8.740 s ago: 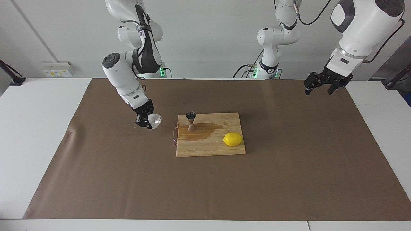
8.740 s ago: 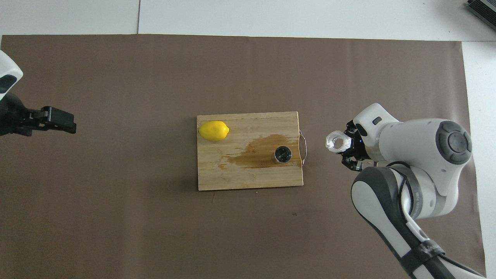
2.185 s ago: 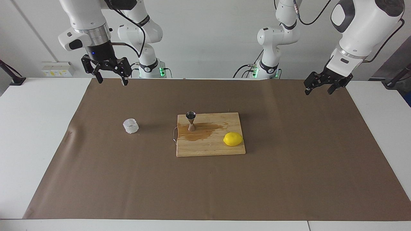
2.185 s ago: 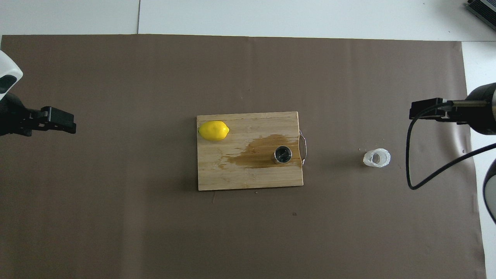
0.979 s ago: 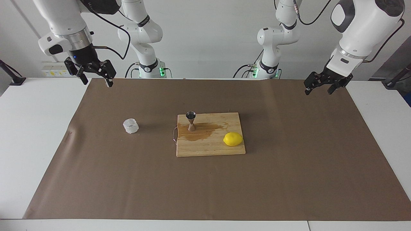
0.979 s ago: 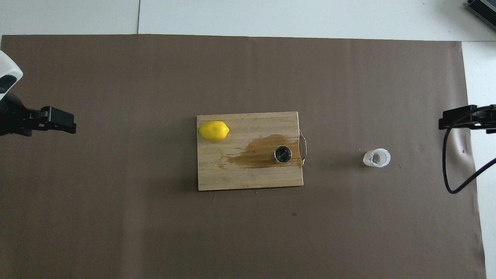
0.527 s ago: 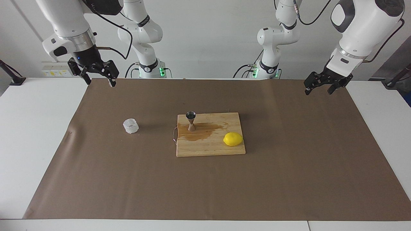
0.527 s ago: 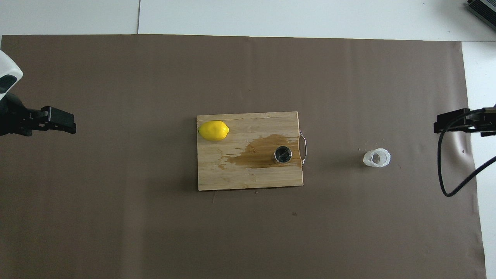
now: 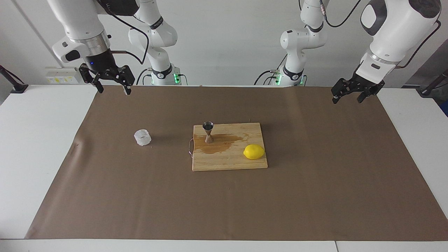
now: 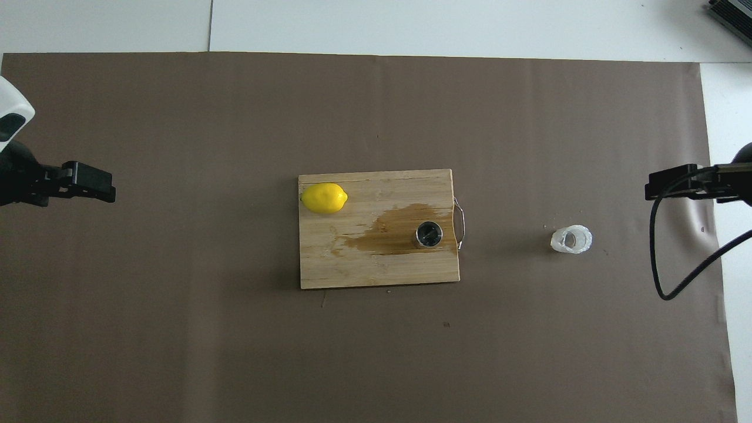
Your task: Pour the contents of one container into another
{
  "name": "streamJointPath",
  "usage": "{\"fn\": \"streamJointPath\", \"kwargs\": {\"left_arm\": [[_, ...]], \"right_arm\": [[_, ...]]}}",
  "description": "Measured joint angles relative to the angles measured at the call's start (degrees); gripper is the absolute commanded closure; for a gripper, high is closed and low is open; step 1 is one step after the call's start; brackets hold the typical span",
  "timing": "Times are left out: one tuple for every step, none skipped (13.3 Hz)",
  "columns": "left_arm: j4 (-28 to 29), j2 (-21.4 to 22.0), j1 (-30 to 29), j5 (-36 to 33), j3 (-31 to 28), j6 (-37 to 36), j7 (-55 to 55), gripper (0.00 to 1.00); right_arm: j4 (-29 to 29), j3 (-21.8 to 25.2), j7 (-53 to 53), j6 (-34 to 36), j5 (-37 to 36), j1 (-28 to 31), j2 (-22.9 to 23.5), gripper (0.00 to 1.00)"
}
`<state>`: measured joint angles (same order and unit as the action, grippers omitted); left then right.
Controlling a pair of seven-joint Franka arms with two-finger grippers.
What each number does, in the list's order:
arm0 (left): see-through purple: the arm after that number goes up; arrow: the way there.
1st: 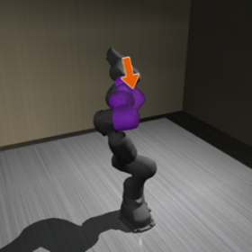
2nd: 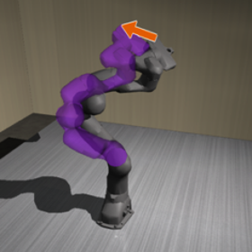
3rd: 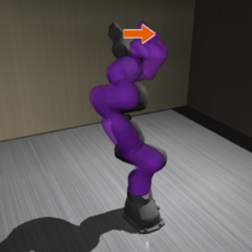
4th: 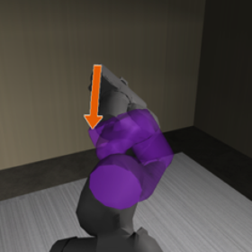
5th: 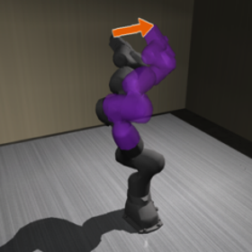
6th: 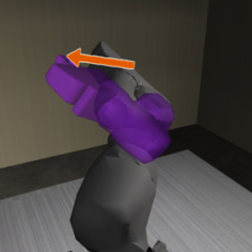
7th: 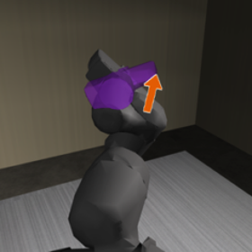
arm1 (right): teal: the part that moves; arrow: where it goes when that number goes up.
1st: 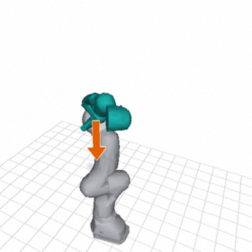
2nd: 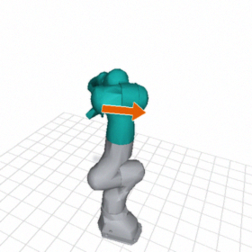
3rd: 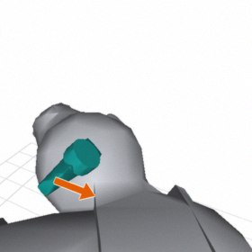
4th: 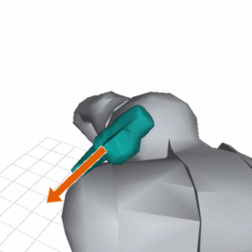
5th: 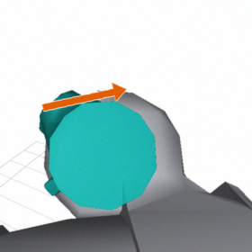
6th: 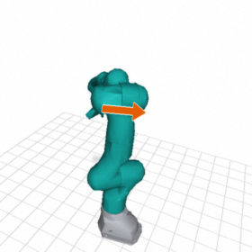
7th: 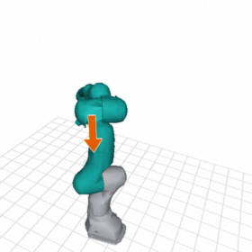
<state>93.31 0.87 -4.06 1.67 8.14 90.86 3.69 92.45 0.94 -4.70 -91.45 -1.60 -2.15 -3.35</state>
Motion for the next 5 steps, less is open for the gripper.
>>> {"fn": "streamJointPath", "kwargs": {"left_arm": [[0.0,0.0,0.0,0.0,0.0,0.0,0.0,0.0],[0.0,0.0,0.0,0.0,0.0,0.0,0.0,0.0],[0.0,0.0,0.0,0.0,0.0,0.0,0.0,0.0],[0.0,0.0,0.0,0.0,0.0,0.0,0.0,0.0],[0.0,0.0,0.0,0.0,0.0,0.0,0.0,0.0]], "right_arm": [[0.0,-0.03,0.02,0.0,0.0,-0.06,0.0,0.0],[0.0,-0.05,0.02,0.0,0.0,-0.13,0.0,0.0],[0.0,-0.05,0.02,0.0,0.0,-0.24,0.0,0.0],[0.0,-0.05,0.02,0.0,0.0,-0.31,0.0,0.0],[0.0,-0.05,0.02,0.0,0.0,-0.35,0.0,0.0]]}}
